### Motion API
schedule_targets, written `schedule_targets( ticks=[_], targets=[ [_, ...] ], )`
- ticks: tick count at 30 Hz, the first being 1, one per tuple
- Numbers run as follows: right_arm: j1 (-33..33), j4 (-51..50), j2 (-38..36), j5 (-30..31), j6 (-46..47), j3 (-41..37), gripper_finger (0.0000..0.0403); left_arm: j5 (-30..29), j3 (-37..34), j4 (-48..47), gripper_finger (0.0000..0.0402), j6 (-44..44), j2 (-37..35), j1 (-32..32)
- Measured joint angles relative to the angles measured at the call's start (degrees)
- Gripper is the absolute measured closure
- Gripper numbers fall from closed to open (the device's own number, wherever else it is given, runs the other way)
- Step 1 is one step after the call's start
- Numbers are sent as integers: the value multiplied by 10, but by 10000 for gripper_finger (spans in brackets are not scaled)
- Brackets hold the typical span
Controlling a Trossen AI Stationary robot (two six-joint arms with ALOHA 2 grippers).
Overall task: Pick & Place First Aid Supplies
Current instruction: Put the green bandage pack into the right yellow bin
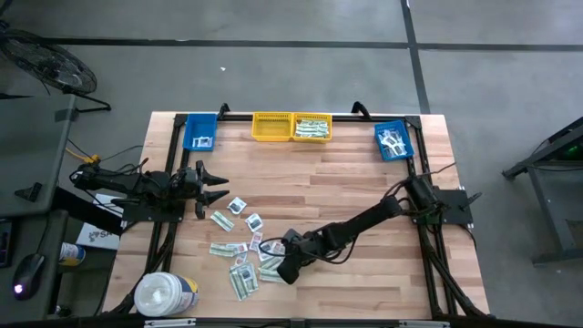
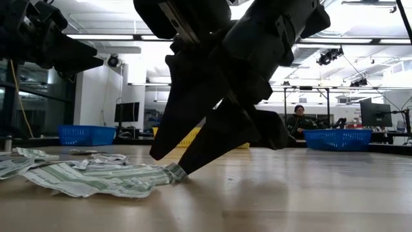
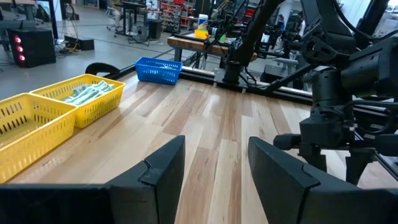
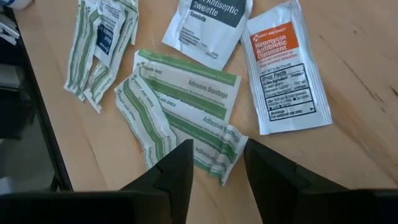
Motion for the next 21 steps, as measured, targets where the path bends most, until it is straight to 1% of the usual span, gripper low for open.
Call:
schedule_targets(
  ticks=[7,12,18,21],
  targets=[
    [1,-2,7,0,0,0,299,0,0,0,224,0,0,0],
    [3,28,22,-4,-1,0,324,0,0,0,224,0,0,0],
    [3,30,22,-2,-2,0,343,0,0,0,224,0,0,0],
    [4,30,22,3,-6,0,362,0,0,0,224,0,0,0]
  ],
)
